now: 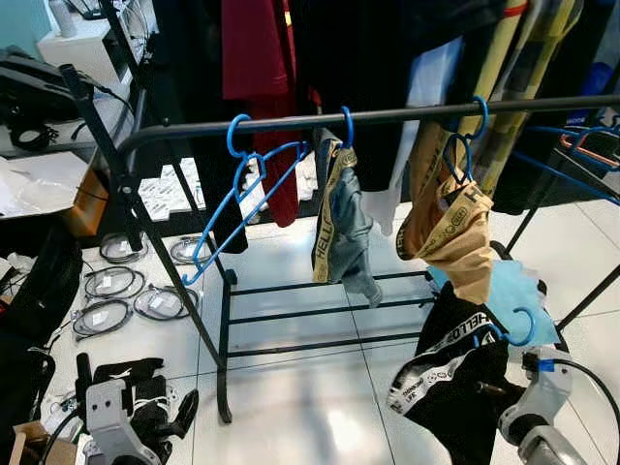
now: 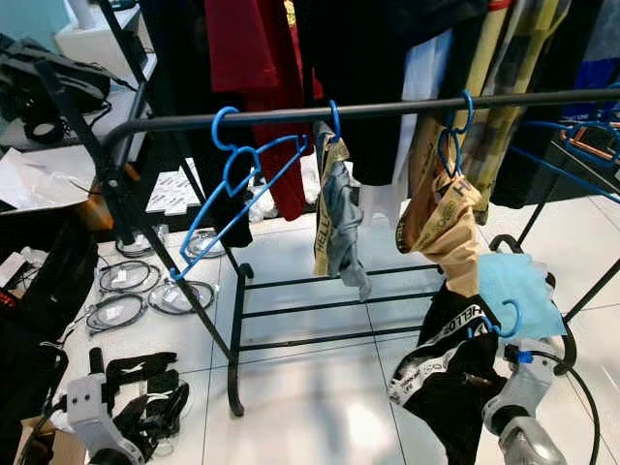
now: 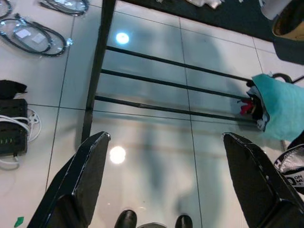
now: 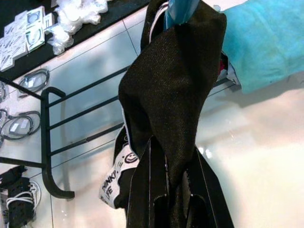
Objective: Hang hanger
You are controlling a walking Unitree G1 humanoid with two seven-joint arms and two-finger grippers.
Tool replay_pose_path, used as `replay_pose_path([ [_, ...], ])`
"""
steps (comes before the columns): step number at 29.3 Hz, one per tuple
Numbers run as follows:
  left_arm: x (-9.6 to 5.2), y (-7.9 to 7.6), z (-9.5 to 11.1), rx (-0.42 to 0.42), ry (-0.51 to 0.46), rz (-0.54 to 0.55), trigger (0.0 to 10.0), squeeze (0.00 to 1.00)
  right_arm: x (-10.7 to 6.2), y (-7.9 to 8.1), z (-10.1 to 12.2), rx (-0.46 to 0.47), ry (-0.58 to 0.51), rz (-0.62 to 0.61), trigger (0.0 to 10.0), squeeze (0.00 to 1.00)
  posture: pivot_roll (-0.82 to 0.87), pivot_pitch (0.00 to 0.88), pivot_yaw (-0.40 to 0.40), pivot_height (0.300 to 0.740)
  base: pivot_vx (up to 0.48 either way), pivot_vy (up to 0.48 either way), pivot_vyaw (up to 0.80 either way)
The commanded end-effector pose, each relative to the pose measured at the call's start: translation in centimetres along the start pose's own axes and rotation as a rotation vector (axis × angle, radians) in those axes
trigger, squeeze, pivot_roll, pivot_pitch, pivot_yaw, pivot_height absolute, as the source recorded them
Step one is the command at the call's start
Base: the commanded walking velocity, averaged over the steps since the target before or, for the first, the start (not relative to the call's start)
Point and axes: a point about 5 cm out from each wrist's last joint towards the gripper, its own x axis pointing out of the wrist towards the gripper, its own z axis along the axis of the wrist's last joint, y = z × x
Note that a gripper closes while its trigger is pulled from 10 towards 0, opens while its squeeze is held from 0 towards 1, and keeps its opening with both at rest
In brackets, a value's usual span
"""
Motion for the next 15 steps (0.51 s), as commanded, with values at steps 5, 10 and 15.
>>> replay_pose_path([
  [5, -0.44, 0.41, 0.04, 0.023, 0.011, 0.006, 10.0, 0.0, -0.22, -0.17, -0.28, 0.019, 0.0, -0.014, 10.0, 0.0, -0.03, 0.141, 0.031, 0.74, 0.0, -0.346, 0.0],
  [10, -0.42, 0.38, 0.04, 0.025, 0.012, 0.003, 10.0, 0.0, -0.22, -0.16, -0.25, 0.019, -0.002, -0.013, 10.0, 0.0, -0.03, 0.142, 0.032, 0.74, 0.0, -0.426, 0.0],
  [15, -0.39, 0.32, 0.04, 0.027, 0.013, 0.0, 10.0, 0.0, -0.21, -0.17, -0.23, 0.018, -0.004, -0.014, 10.0, 0.0, -0.03, 0.142, 0.033, 0.74, 0.0, -0.422, 0.0],
])
